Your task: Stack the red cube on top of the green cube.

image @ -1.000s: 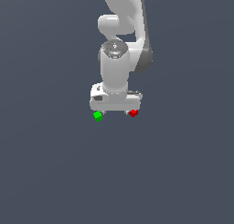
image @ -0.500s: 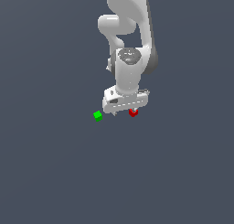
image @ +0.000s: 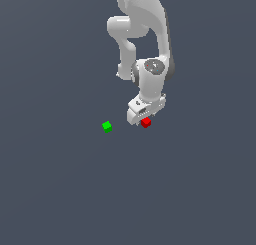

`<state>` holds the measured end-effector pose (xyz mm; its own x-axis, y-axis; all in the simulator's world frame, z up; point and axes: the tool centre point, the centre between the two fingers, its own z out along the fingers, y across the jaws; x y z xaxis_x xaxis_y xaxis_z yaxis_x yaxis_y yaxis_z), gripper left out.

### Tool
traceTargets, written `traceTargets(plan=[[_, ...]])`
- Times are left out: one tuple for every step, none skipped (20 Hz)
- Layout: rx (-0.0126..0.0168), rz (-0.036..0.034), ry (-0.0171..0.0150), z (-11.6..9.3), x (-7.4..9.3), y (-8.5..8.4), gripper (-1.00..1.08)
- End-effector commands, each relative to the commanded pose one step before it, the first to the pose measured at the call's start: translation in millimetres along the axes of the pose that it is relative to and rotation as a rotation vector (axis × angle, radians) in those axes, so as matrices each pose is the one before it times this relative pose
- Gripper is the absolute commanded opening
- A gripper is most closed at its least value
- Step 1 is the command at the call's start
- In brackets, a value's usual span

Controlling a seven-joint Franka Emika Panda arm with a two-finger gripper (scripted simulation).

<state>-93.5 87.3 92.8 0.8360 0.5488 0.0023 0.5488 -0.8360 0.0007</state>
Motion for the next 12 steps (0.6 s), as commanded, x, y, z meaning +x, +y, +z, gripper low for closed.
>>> traceTargets(plan=[[0.00084,-0.06269,-0.00006,8.73,-6.69,-12.18,1.0],[0.00031,-0.01949,-0.0003,2.85,-2.08,-3.89,1.0],[0.00028,-0.01727,-0.00027,2.53,-1.84,-3.45,1.0],[0.00024,-0.015,-0.00024,2.21,-1.61,-2.99,1.0],[0.00019,-0.01271,-0.00021,1.88,-1.37,-2.53,1.0],[0.00012,-0.01038,-0.00019,1.55,-1.13,-2.05,1.0],[0.00005,-0.00805,-0.00018,1.23,-0.9,-1.56,1.0],[-0.00004,-0.00569,-0.00018,0.91,-0.68,-1.05,1.0],[-0.00014,-0.00338,-0.00018,0.6,-0.45,-0.56,1.0],[-0.00022,-0.00094,-0.00017,0.28,-0.26,-0.01,1.0],[-0.00034,0.00113,-0.0002,-0.02,0.0,0.39,1.0],[-0.00014,0.00096,-0.00007,-0.08,0.03,0.27,1.0]])
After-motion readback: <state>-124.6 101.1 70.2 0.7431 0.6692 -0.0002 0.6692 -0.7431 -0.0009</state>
